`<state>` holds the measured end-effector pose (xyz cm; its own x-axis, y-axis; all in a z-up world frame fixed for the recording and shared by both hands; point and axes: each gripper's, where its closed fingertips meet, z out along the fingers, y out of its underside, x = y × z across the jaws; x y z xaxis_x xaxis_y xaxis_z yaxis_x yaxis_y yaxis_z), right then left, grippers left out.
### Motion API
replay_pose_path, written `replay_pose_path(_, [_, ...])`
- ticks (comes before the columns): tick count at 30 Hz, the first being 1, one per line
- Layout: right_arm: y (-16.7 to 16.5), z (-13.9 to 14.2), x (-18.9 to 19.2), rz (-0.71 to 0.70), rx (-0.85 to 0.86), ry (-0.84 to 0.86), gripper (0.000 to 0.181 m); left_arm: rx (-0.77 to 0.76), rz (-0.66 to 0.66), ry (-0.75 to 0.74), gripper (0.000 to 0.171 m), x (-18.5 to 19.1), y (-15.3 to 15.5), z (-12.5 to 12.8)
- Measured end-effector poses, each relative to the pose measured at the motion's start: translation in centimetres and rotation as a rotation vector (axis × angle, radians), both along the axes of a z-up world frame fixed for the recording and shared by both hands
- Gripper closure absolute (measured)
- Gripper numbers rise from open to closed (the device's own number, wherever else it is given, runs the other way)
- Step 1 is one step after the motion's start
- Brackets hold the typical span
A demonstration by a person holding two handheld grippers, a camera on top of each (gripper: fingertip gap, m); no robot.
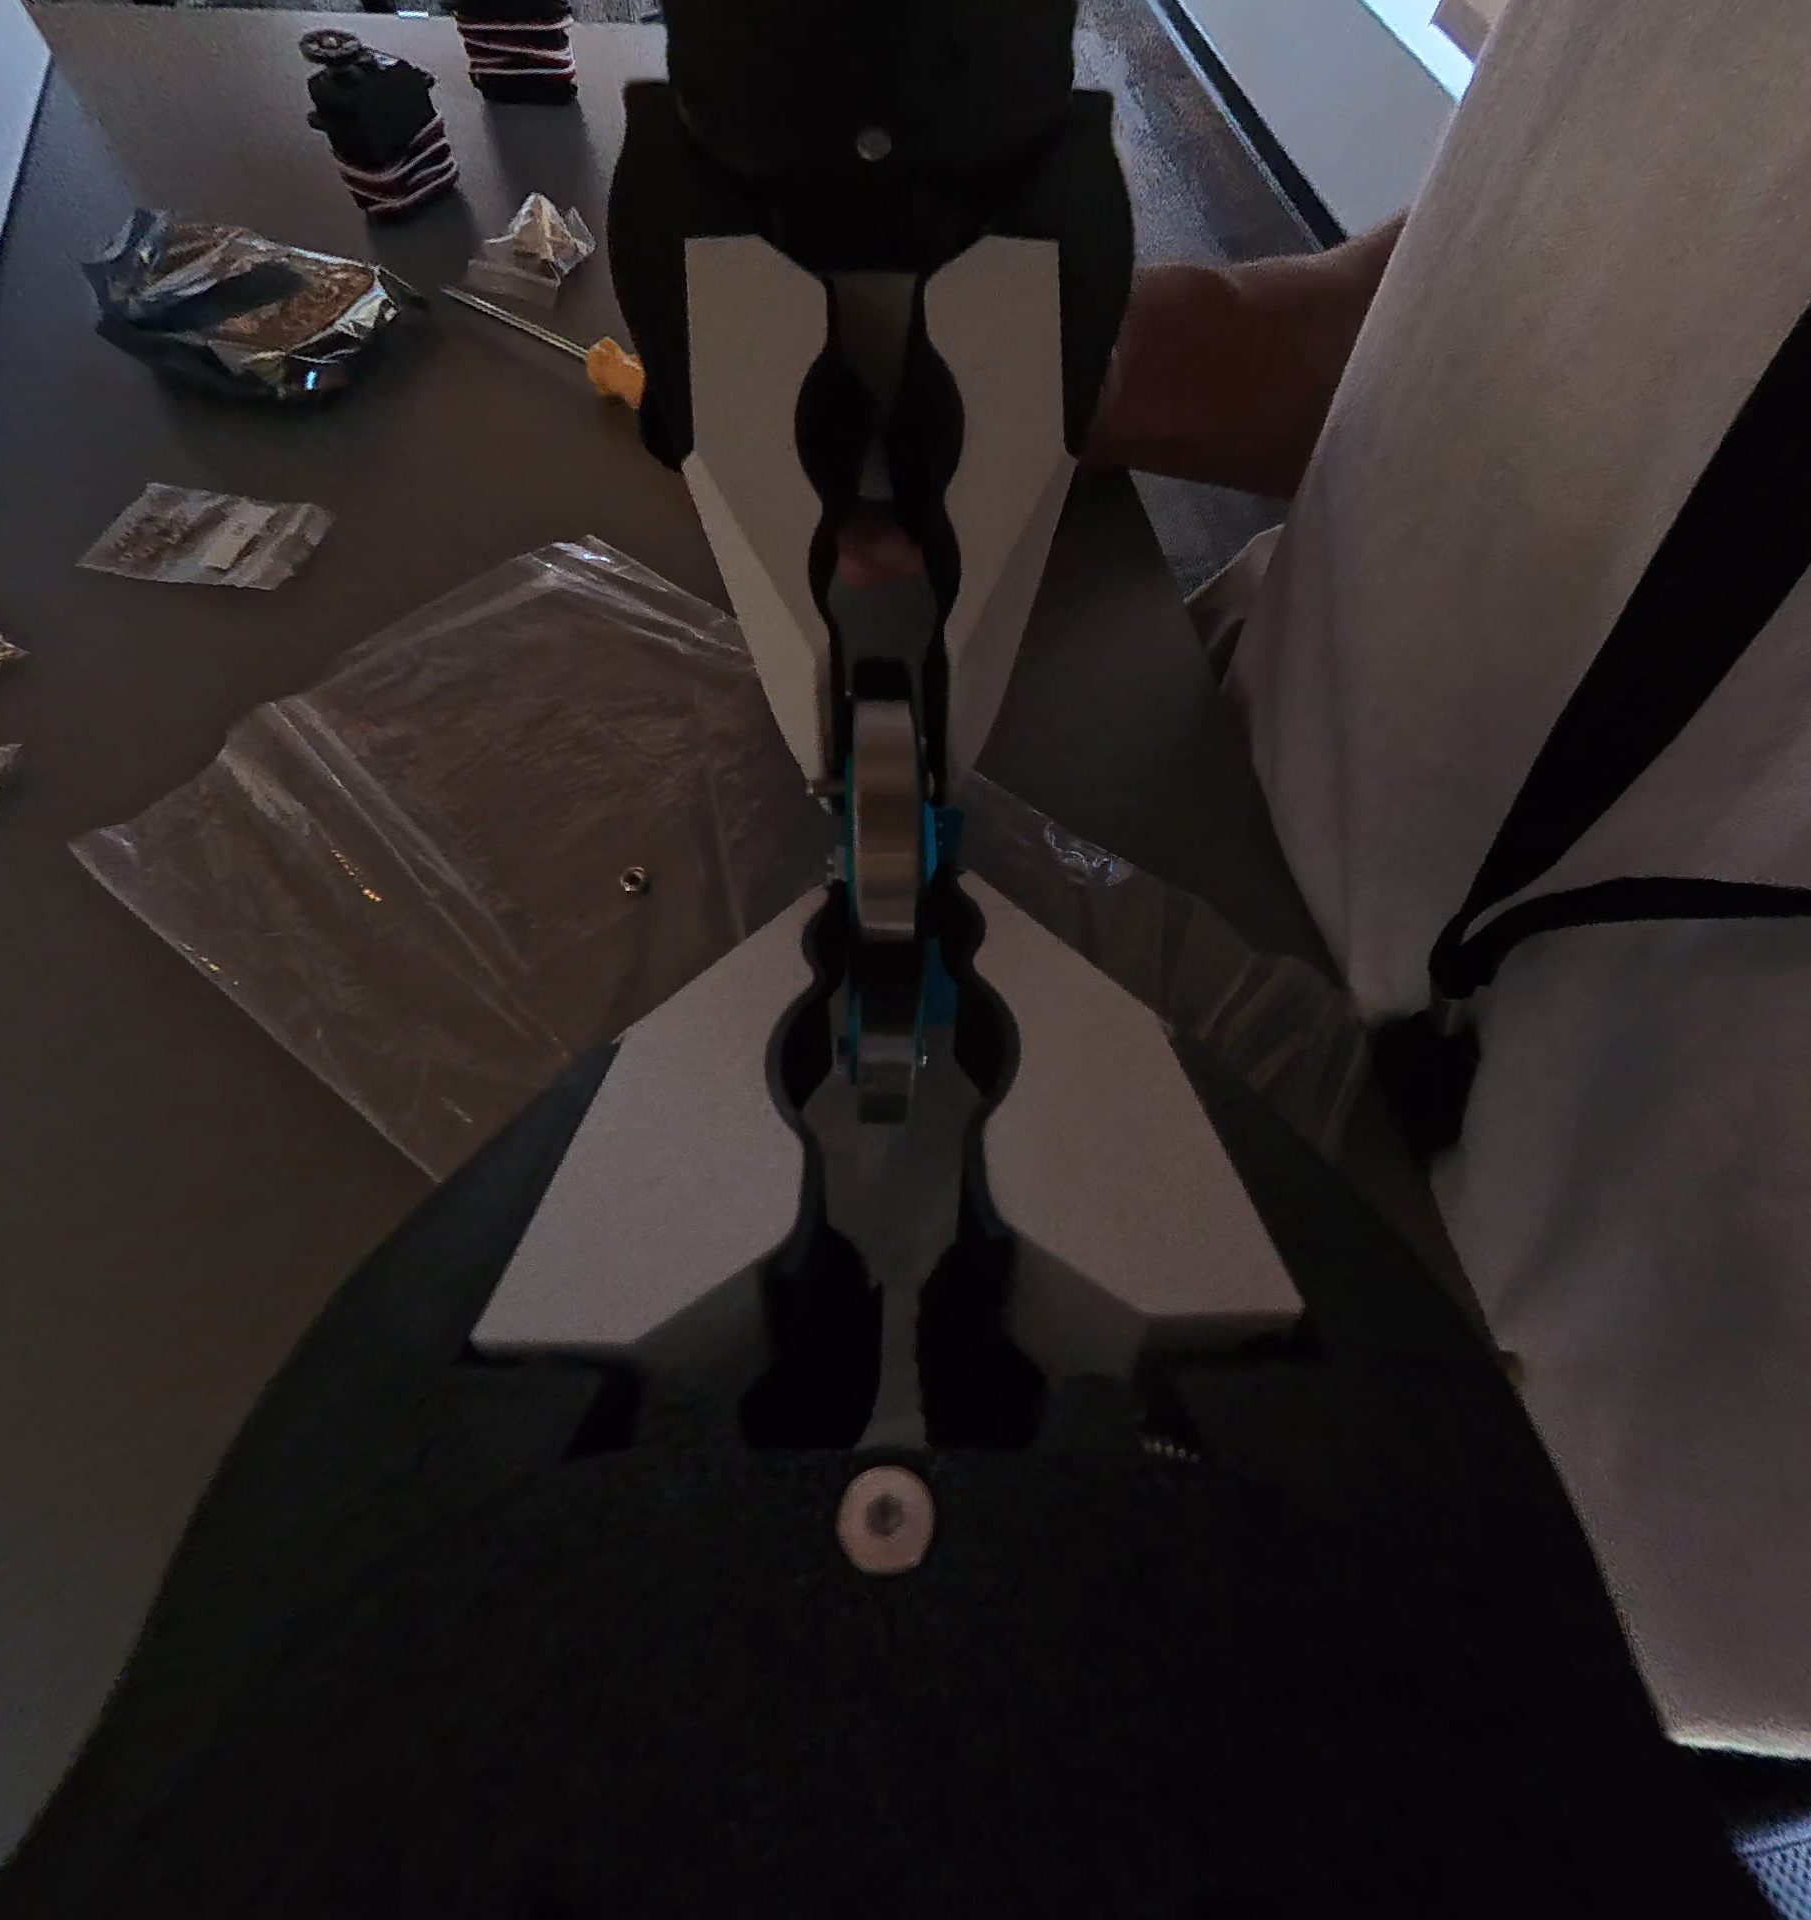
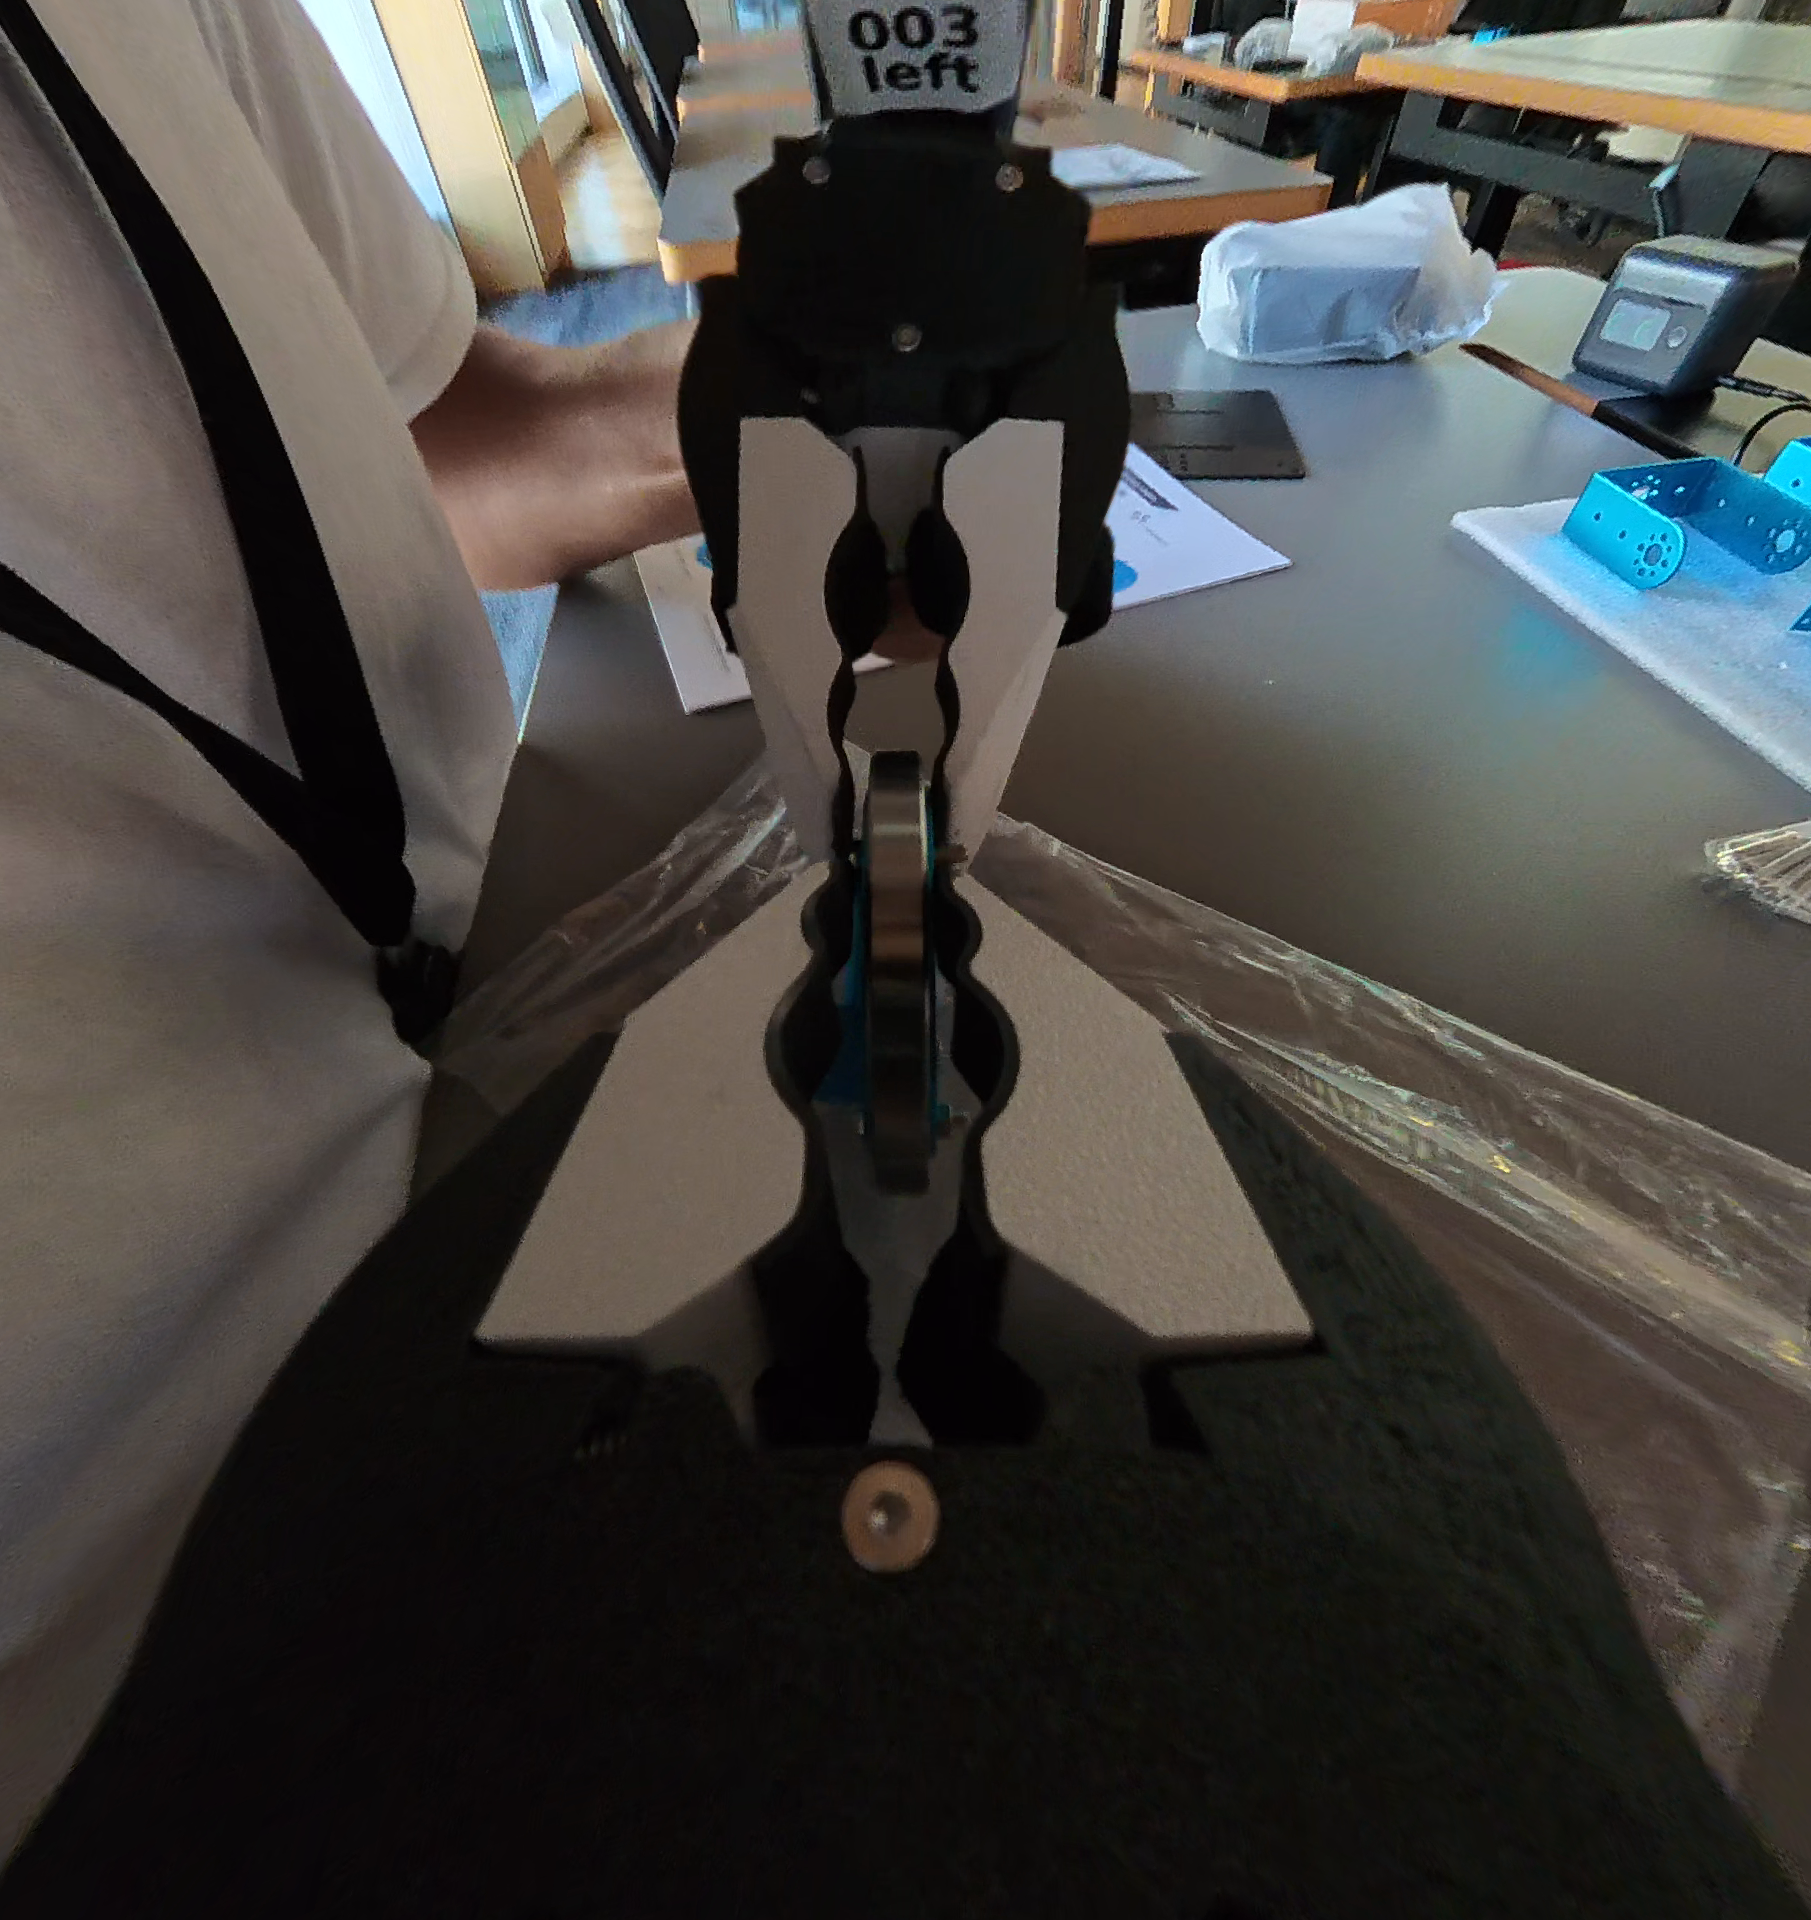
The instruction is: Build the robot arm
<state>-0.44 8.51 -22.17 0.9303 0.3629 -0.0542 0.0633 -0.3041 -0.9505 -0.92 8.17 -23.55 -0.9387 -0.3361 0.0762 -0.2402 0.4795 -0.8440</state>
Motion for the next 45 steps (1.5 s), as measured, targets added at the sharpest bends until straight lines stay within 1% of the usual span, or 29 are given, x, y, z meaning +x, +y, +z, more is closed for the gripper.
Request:
replay_pose_path(3, [-0.2,-0.1,-0.1,-0.032,0.010,0.081,0.166,0.003,-0.001,-0.004,0.154,-0.1,-0.1,0.0])
replay_pose_path(4, [-0.5,-0.3,-0.5,-0.012,0.012,0.076,0.155,0.005,-0.003,-0.005,0.154,-0.2,-0.1,0.0])
replay_pose_path(5, [-0.6,0.0,-0.7,-0.014,0.035,0.098,0.153,0.005,-0.004,-0.006,0.154,-0.2,-0.1,0.0])
replay_pose_path(7, [-0.7,0.1,-0.4,-0.053,0.039,0.135,0.155,-0.003,-0.004,-0.005,0.154,-0.2,0.0,0.0])
replay_pose_path(10, [-0.7,-0.5,0.0,-0.089,0.005,0.143,0.153,-0.017,-0.001,-0.002,0.154,-0.2,-0.1,0.0])
replay_pose_path(13, [-0.4,-0.4,0.1,-0.117,0.024,0.156,0.153,-0.020,0.004,0.000,0.154,-0.2,-0.1,0.0])
replay_pose_path(15, [-0.2,-0.1,-0.3,-0.110,0.034,0.181,0.158,-0.022,0.009,0.002,0.154,-0.2,-0.2,0.0])
replay_pose_path(16, [-0.1,-0.2,-0.2,-0.127,0.030,0.189,0.163,-0.021,0.010,0.003,0.154,-0.2,-0.2,0.0])
replay_pose_path(17, [-0.1,-0.2,-0.2,-0.135,0.028,0.198,0.163,-0.020,0.010,0.002,0.154,-0.2,-0.2,0.0])
replay_pose_path(21, [-0.3,-0.2,-0.5,-0.120,0.022,0.184,0.164,-0.025,0.005,0.004,0.154,-0.3,-0.4,0.0])
replay_pose_path(24, [-0.3,-0.2,-0.8,-0.098,0.030,0.151,0.166,-0.051,-0.027,0.044,0.154,-0.8,-0.3,0.1])
replay_pose_path(27, [-0.5,-0.3,-0.7,-0.097,0.028,0.151,0.168,-0.149,-0.034,0.112,0.139,-0.1,0.4,1.6])
replay_pose_path(28, [-0.6,-0.3,-0.8,-0.090,0.027,0.159,0.167,-0.178,-0.023,0.127,0.139,0.6,0.8,2.3])
replay_pose_path(29, [-0.7,-0.3,-0.8,-0.096,0.027,0.152,0.167,-0.188,-0.018,0.138,0.135,1.3,1.1,2.7])
replay_pose_path(30, [-0.7,-0.3,-0.7,-0.100,0.029,0.137,0.167,-0.171,-0.002,0.133,0.140,2.3,1.3,2.7])
replay_pose_path(31, [-0.8,-0.3,-0.9,-0.090,0.032,0.125,0.167,-0.128,0.011,0.103,0.145,3.5,1.5,2.3])
replay_pose_path(33, [-0.8,-0.3,-1.1,-0.094,0.042,0.084,0.168,-0.055,-0.031,0.085,0.145,4.9,1.4,1.5])
replay_pose_path(35, [-0.8,-0.3,-1.3,-0.090,0.049,0.066,0.167,0.051,-0.045,0.155,0.143,6.3,1.3,0.0])
replay_pose_path(36, [-0.8,-0.3,-1.3,-0.092,0.048,0.067,0.168,0.107,-0.070,0.186,0.143,6.4,1.0,-0.8])
replay_pose_path(38, [-0.8,-0.2,-1.3,-0.099,0.047,0.061,0.168,0.174,-0.094,0.147,0.143,6.8,0.0,-2.3])
replay_pose_path(40, [-0.8,-0.2,-1.3,-0.104,0.048,0.053,0.168,0.225,-0.075,0.113,0.142,6.9,-0.5,-4.0])
replay_pose_path(41, [-0.7,-0.2,-1.3,-0.109,0.050,0.044,0.168,0.241,-0.051,0.105,0.142,7.0,-0.5,-4.7])
replay_pose_path(43, [-0.7,-0.2,-1.3,-0.116,0.051,0.037,0.168,0.217,0.001,0.102,0.143,6.9,-0.9,-5.3])
replay_pose_path(45, [-0.7,-0.2,-1.2,-0.124,0.051,0.030,0.168,0.198,0.058,0.102,0.150,7.0,-1.2,-5.8])
